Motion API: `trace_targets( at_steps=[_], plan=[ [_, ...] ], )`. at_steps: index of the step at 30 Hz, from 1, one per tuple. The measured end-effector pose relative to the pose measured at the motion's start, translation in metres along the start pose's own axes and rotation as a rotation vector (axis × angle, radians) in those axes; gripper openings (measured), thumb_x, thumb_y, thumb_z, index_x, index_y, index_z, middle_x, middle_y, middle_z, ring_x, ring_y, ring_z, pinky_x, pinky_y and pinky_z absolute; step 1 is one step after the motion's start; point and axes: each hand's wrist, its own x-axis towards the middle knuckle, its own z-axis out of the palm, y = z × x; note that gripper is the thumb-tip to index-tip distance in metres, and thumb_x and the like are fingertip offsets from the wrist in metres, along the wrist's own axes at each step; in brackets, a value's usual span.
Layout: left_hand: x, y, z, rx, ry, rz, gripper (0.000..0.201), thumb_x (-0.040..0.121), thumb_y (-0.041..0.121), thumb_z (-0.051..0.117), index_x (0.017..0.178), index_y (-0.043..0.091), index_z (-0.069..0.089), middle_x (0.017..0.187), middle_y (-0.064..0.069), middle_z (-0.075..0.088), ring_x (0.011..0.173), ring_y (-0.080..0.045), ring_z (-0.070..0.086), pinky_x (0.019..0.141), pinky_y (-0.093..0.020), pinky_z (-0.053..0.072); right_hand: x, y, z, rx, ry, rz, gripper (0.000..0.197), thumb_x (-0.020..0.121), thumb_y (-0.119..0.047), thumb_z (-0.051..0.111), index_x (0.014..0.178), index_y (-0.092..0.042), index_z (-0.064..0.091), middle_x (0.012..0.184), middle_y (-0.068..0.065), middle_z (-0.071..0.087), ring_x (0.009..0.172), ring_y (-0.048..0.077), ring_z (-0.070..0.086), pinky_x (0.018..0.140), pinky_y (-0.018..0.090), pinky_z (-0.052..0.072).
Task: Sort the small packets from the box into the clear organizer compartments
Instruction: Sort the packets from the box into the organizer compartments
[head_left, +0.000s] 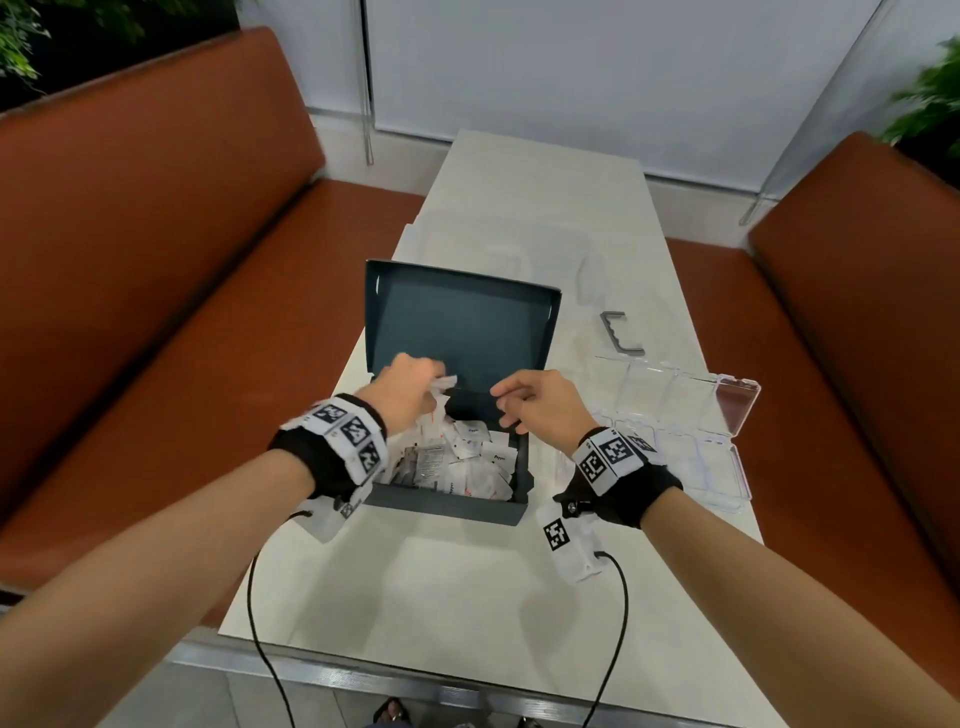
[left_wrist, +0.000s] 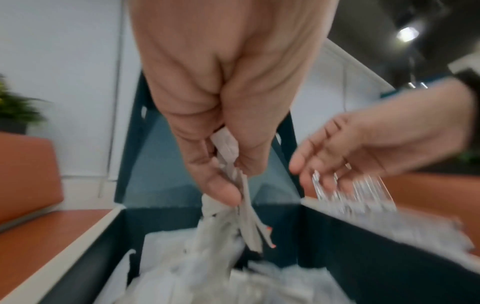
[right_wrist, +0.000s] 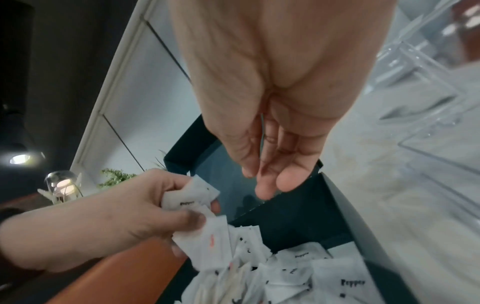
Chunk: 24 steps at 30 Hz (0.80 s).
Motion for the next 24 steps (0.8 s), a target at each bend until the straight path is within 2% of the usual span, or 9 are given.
trace_targets(
  at_steps=[2,4,6,8,13,16,20,22,24],
  plan=[
    [-0.007,-0.003,-0.013,-0.198,0.078,-0.004,0.023,0.089,-0.002,0.051,0.075,0.016,0.052,0.081,-0.009,0.057,0.072,-0.028,0.063,0.062,-0.031,0.056,-0.002,-0.002,0.002,0.1,-0.015,0.041,0.021,0.092,-0.003,0.054,0.11,-0.005,0.065,0.088,0.006,0.067,0.067,0.011,0.065,0.058,0.019,0.054],
    [-0.014,-0.004,-0.021,-0.365,0.137,0.005,0.016,0.091,0.001,0.054,0.088,0.014,0.063,0.088,-0.006,0.062,0.068,-0.018,0.067,0.056,-0.024,0.058,-0.006,-0.007,0.008,0.24,-0.064,0.104,0.025,0.094,-0.008,0.054,0.117,-0.003,0.06,0.09,0.006,0.063,0.068,0.013,0.063,0.06,0.022,0.055],
    [-0.017,-0.002,-0.022,-0.496,0.175,0.01,0.018,0.091,0.003,0.056,0.102,0.011,0.067,0.097,-0.004,0.066,0.074,-0.019,0.071,0.062,-0.032,0.061,-0.01,-0.013,0.014,0.368,-0.146,0.17,0.025,0.097,-0.017,0.053,0.119,-0.005,0.058,0.095,0.009,0.062,0.072,0.017,0.063,0.062,0.026,0.055],
    [-0.019,0.005,-0.02,-0.614,0.205,0.021,0.02,0.09,0.003,0.058,0.103,0.014,0.069,0.097,-0.003,0.069,0.078,-0.02,0.071,0.066,-0.035,0.061,-0.014,-0.018,0.017,0.501,-0.219,0.206,0.028,0.098,-0.025,0.053,0.117,-0.005,0.058,0.097,0.012,0.062,0.077,0.021,0.064,0.066,0.029,0.055],
    [-0.017,0.021,-0.011,-0.885,0.261,-0.029,0.019,0.09,0.002,0.059,0.103,0.012,0.069,0.097,-0.008,0.071,0.081,-0.018,0.071,0.062,-0.027,0.058,-0.018,-0.022,0.012,0.728,-0.173,0.154,0.017,0.095,-0.011,0.057,0.107,0.002,0.057,0.084,0.012,0.065,0.068,0.018,0.065,0.069,0.031,0.055],
    [-0.014,0.031,-0.004,-0.929,0.252,-0.087,0.017,0.095,0.009,0.056,0.108,0.007,0.067,0.098,-0.012,0.069,0.081,-0.02,0.066,0.063,-0.029,0.055,-0.02,-0.02,0.004,0.762,-0.16,0.128,0.008,0.094,-0.006,0.058,0.098,0.0,0.059,0.077,0.01,0.063,0.062,0.016,0.064,0.064,0.025,0.055],
    [-0.015,0.045,0.009,-1.12,0.172,-0.179,0.028,0.101,0.022,0.047,0.111,0.003,0.065,0.092,-0.013,0.064,0.076,-0.019,0.057,0.059,-0.026,0.046,-0.023,-0.019,-0.003,0.763,-0.153,0.085,0.011,0.095,-0.006,0.056,0.098,0.003,0.061,0.081,0.012,0.064,0.064,0.016,0.062,0.064,0.022,0.055],
    [-0.015,0.053,0.012,-1.284,0.107,-0.216,0.034,0.102,0.03,0.046,0.112,0.003,0.065,0.09,-0.012,0.065,0.074,-0.017,0.058,0.06,-0.025,0.048,-0.024,-0.019,-0.006,0.751,-0.142,0.062,0.013,0.096,-0.007,0.054,0.1,0.003,0.062,0.083,0.013,0.064,0.065,0.018,0.062,0.065,0.023,0.055],
    [-0.014,0.06,0.013,-1.427,0.048,-0.251,0.037,0.101,0.036,0.046,0.112,0.006,0.065,0.092,-0.012,0.068,0.078,-0.018,0.063,0.07,-0.028,0.055,-0.024,-0.017,-0.009,0.726,-0.127,0.035,0.017,0.097,-0.007,0.053,0.103,0.005,0.063,0.085,0.013,0.065,0.066,0.019,0.064,0.068,0.025,0.057]
  ],
)
